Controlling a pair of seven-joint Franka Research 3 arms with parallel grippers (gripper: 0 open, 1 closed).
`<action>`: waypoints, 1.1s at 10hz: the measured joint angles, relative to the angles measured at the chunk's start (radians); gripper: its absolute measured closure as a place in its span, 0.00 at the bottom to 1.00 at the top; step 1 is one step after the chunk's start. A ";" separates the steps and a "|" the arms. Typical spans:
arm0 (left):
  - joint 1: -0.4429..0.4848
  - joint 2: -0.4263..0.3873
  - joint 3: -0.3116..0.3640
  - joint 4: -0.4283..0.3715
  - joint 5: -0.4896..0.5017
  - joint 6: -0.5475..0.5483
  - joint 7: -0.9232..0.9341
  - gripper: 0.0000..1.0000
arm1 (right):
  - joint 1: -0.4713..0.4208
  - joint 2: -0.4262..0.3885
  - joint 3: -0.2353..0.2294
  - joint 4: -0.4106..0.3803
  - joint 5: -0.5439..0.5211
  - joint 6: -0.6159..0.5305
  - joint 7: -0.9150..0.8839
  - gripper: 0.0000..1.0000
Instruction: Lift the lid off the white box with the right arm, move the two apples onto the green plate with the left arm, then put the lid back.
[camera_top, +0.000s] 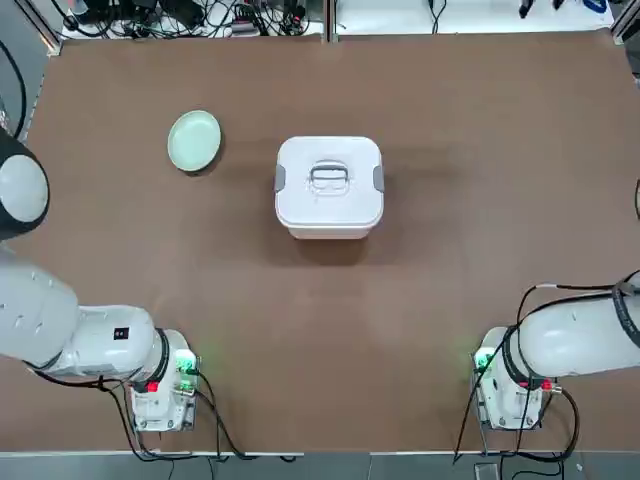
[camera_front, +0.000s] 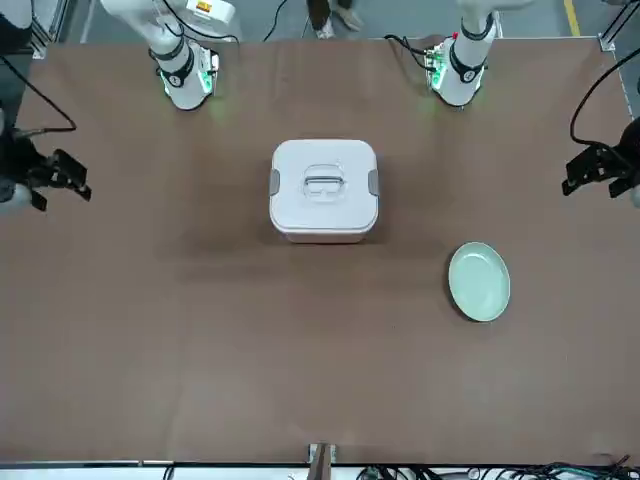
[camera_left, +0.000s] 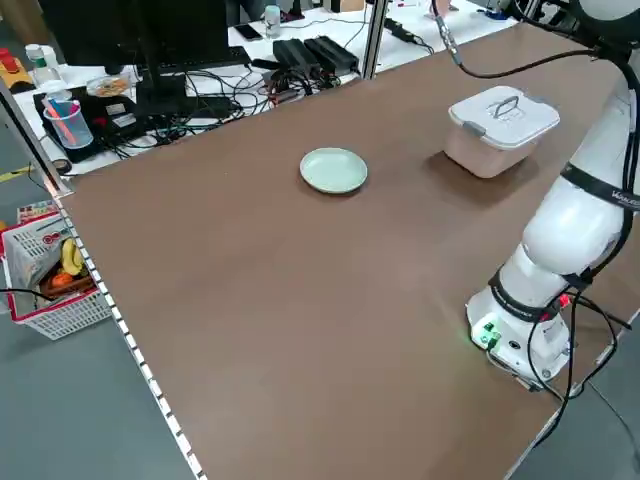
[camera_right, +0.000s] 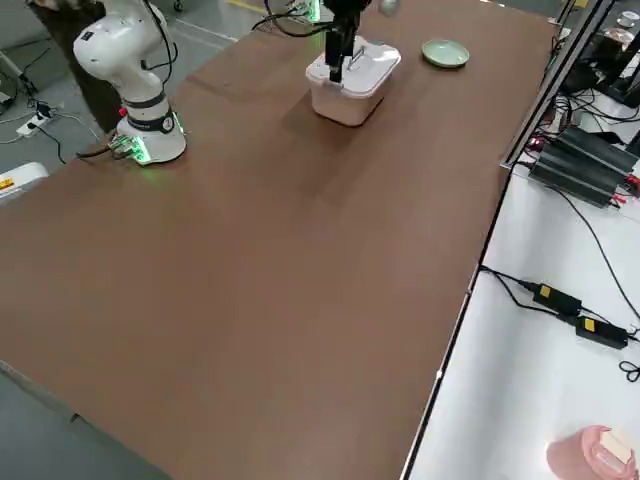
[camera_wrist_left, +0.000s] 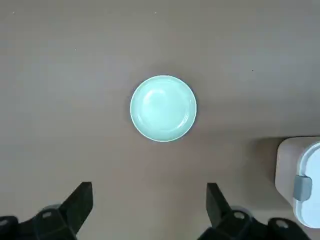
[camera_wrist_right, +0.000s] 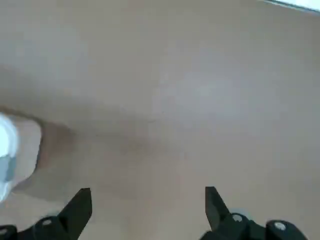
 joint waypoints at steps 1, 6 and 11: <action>0.000 0.000 0.001 0.001 0.001 0.000 0.000 0.00 | 0.061 0.010 0.016 -0.002 0.032 0.008 -0.094 0.00; 0.000 -0.006 0.002 0.004 0.001 0.000 -0.009 0.00 | 0.423 0.201 0.035 -0.015 0.090 0.290 -0.512 0.00; 0.010 -0.029 0.008 0.004 0.001 -0.001 -0.009 0.00 | 0.641 0.371 0.030 -0.014 0.089 0.467 -0.563 0.00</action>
